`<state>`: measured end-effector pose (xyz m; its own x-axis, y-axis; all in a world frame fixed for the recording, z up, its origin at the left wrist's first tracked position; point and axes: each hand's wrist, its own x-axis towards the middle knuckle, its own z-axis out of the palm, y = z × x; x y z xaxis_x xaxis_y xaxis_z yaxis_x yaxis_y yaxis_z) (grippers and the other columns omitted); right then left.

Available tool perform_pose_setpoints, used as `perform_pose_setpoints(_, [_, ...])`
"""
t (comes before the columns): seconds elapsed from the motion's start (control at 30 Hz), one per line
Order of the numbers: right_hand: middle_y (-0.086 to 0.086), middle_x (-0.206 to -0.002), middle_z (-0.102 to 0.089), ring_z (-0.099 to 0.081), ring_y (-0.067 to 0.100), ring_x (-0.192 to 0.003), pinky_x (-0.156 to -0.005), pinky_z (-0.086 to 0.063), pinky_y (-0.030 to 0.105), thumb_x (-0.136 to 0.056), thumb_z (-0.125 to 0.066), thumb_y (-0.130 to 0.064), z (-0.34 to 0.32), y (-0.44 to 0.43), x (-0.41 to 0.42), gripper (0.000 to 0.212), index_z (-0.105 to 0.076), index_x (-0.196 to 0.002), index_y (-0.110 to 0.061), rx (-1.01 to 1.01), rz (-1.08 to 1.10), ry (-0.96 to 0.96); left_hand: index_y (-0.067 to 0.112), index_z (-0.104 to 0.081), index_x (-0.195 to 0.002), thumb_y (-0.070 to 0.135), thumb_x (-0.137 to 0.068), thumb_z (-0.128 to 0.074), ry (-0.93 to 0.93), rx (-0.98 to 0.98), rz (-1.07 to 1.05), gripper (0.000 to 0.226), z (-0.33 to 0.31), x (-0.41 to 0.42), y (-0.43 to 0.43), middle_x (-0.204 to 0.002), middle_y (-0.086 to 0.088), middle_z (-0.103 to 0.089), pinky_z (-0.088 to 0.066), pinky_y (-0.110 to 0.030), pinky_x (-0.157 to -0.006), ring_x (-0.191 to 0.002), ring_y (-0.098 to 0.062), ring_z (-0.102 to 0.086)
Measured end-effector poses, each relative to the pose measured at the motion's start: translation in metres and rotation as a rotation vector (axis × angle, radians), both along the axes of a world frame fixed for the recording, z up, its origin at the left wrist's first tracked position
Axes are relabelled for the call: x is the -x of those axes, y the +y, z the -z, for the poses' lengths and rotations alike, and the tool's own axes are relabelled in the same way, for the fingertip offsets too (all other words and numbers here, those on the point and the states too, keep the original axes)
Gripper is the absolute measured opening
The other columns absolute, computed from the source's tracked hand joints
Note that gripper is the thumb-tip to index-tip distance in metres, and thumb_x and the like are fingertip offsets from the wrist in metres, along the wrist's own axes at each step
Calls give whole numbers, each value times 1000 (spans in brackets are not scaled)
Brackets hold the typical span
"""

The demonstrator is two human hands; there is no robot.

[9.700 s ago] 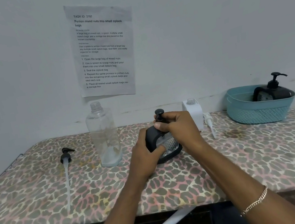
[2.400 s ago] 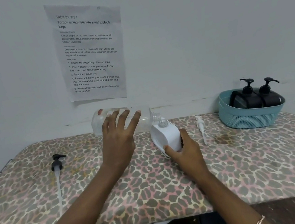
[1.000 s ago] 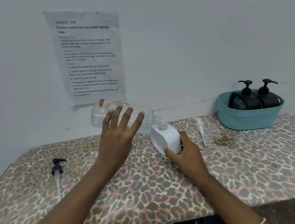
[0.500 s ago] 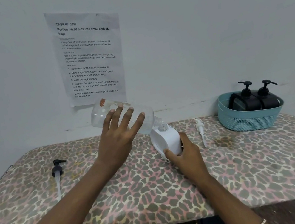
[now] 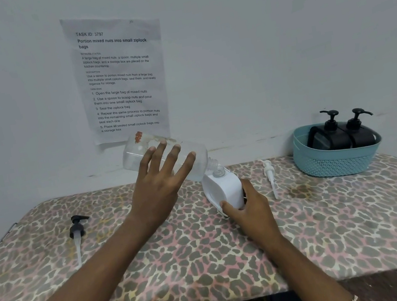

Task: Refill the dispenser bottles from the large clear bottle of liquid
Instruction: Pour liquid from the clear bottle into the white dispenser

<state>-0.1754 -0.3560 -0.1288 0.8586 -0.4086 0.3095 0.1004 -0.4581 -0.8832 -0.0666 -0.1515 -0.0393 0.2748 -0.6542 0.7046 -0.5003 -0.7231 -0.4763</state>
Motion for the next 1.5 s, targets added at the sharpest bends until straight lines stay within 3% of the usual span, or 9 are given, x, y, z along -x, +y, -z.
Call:
perform_pose_setpoints(0.27, [-16,-121,-63,-61,-5,-104,-74,-53,19,-91,-77,-35,0,0,0,52,-52,-137,-33,-7,-5,-8,16,-59,-146,-16,-81,-52,-7,-14,-2,73,0,-2,0,-145,-21,-60,-32,-59,-118,-138,-47,-51])
perform_pose_setpoints(0.63, [-18,-120,-63,-60,-7,-105,-75,-51,17,-91,-77,-36,0,0,1,52,-52,-137,-34,-7,-8,-16,16,-60,-145,-9,-92,-30,-34,-41,26,66,-7,-1,1,-144,-22,-60,-29,-57,-118,-138,-48,-51])
perform_pose_setpoints(0.9, [-18,-119,-62,-59,-6,-104,-75,-52,20,-91,-77,-37,1,-1,0,49,-52,-134,-36,8,-7,-10,15,-59,-146,-13,-90,-51,-81,-62,57,63,-10,-1,1,-145,-22,-59,-30,-57,-118,-140,-48,-50])
perform_pose_setpoints(1.1, [-22,-117,-60,-59,-6,-104,-77,-54,22,-91,-77,-38,0,0,-1,49,-51,-132,-38,6,-6,-10,14,-58,-145,-8,-99,-24,-69,-103,47,62,-15,0,0,-145,-23,-58,-30,-57,-118,-139,-49,-50])
perform_pose_setpoints(1.5, [-22,-116,-60,-58,-11,-103,-73,-47,12,-92,-77,-35,-1,0,0,51,-52,-136,-35,-2,-11,-15,13,-58,-145,-12,-92,-39,-115,-154,81,61,-24,0,-1,-145,-26,-58,-27,-57,-120,-138,-50,-51])
